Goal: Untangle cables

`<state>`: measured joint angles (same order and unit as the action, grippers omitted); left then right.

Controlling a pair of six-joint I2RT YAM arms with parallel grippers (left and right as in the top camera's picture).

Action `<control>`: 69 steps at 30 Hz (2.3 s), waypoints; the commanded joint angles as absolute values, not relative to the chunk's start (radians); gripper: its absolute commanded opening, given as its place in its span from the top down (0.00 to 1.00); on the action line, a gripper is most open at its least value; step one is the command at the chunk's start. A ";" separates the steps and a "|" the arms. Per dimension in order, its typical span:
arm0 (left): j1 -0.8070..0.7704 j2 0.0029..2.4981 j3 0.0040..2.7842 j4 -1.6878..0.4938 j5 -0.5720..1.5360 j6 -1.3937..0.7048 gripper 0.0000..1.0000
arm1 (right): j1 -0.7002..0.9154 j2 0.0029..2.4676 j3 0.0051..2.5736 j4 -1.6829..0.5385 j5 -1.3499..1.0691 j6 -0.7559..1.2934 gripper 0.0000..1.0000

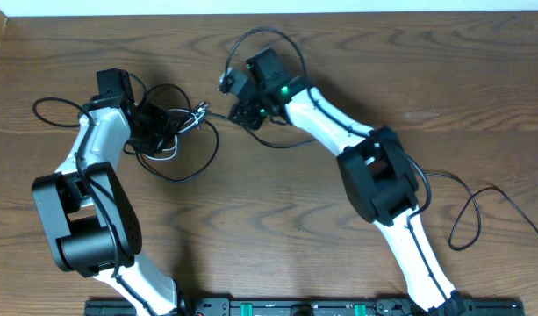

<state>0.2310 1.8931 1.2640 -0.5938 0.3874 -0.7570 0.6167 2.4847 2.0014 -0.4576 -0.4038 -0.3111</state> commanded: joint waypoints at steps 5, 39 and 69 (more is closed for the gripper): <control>0.228 1.869 1.302 -0.681 0.408 -0.636 0.60 | 0.630 2.465 2.011 -0.456 -0.308 -0.290 0.50; 0.139 1.805 1.262 -0.661 0.121 -0.636 0.89 | 0.767 2.500 2.014 -0.301 -0.418 -0.064 0.76; 0.138 1.811 1.261 -0.642 0.118 -0.636 0.76 | 0.673 2.505 2.001 -0.752 -0.166 0.123 0.69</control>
<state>0.1356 1.8030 1.2682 -0.6437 0.1425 -0.6491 0.7204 2.4687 2.0289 -0.7227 -0.1951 0.0704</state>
